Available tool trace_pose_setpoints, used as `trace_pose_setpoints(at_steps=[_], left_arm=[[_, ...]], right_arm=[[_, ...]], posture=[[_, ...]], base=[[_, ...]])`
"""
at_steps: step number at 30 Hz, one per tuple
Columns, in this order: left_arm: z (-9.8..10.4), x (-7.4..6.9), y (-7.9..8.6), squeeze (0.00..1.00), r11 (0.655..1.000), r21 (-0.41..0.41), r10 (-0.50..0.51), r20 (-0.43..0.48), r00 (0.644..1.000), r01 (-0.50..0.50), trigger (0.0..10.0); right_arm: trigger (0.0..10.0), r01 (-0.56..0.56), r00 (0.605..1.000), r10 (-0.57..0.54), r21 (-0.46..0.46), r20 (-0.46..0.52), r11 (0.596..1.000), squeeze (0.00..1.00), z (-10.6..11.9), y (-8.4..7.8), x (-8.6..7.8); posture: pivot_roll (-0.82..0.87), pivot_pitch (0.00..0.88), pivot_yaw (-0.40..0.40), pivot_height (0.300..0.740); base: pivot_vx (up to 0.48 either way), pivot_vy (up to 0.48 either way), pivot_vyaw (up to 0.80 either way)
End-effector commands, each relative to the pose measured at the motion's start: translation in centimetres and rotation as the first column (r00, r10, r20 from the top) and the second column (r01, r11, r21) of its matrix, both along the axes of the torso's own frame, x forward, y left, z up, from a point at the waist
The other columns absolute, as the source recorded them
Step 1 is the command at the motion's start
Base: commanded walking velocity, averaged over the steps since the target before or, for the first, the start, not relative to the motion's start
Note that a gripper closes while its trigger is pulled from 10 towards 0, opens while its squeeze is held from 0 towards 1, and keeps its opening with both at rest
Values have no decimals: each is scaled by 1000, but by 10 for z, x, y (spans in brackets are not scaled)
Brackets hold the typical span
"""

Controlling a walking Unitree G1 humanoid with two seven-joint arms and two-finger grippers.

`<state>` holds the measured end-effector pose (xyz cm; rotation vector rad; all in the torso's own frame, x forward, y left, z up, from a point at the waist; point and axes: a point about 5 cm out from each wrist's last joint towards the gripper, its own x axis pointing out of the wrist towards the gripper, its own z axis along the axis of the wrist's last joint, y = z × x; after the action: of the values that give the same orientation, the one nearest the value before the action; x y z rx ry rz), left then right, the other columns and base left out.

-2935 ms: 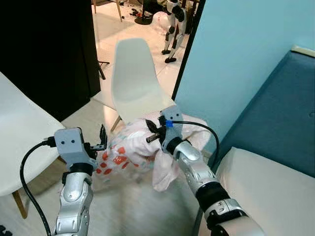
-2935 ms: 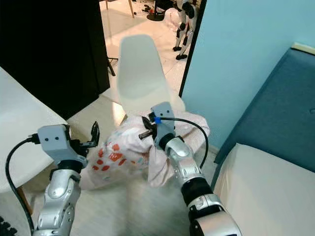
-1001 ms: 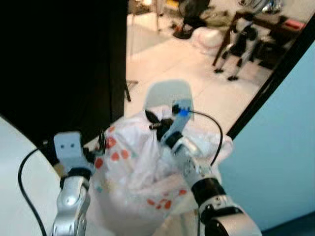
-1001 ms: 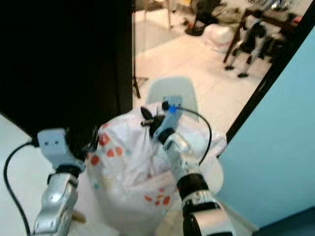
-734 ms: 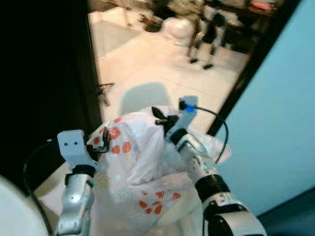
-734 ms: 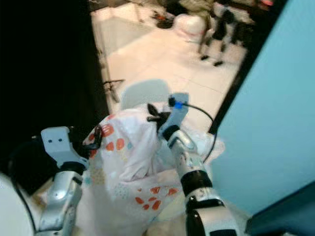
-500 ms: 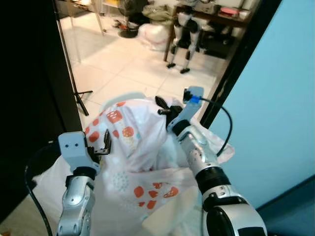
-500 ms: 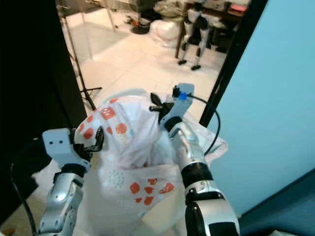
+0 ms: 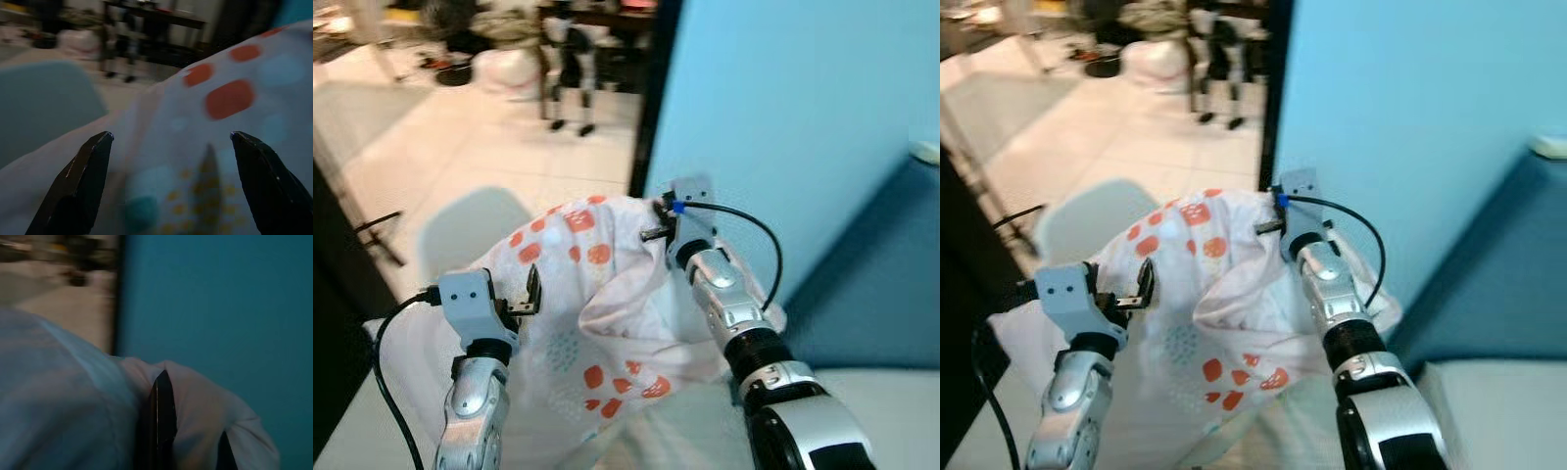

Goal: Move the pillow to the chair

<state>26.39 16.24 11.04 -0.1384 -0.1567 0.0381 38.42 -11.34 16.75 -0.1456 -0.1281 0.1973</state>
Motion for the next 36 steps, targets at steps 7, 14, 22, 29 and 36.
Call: trace_pose_setpoints(at_steps=[7,14,22,29,36], left_arm=[[-2,-1,-4,0,1000,-6,-15,-13,1000,15,10000],[-4,-2,-4,0,1000,-10,-12,-19,1000,12,10000],[-6,-4,-5,0,1000,-14,-3,-29,1000,2,10000],[-7,-5,-5,0,1000,-9,17,-35,999,-18,10000],[-10,-4,-4,0,999,13,34,-50,998,-33,10000]], right_arm=[[10000,-165,981,173,-89,85,982,0,11,37,-4],[10000,-457,884,468,-195,8,868,0,-17,96,-33],[10000,-646,753,658,-172,20,744,0,-16,126,-50],[10000,-742,655,754,-144,55,655,0,-8,136,-59],[10000,-788,597,800,-142,62,599,0,-8,141,-65]], posture=[[30,73,-100,740],[23,89,-103,740],[25,94,-109,740],[31,95,-118,740],[28,90,-117,740]], base=[[0,0,-323],[0,0,0],[0,0,0],[0,0,680],[0,0,788]])
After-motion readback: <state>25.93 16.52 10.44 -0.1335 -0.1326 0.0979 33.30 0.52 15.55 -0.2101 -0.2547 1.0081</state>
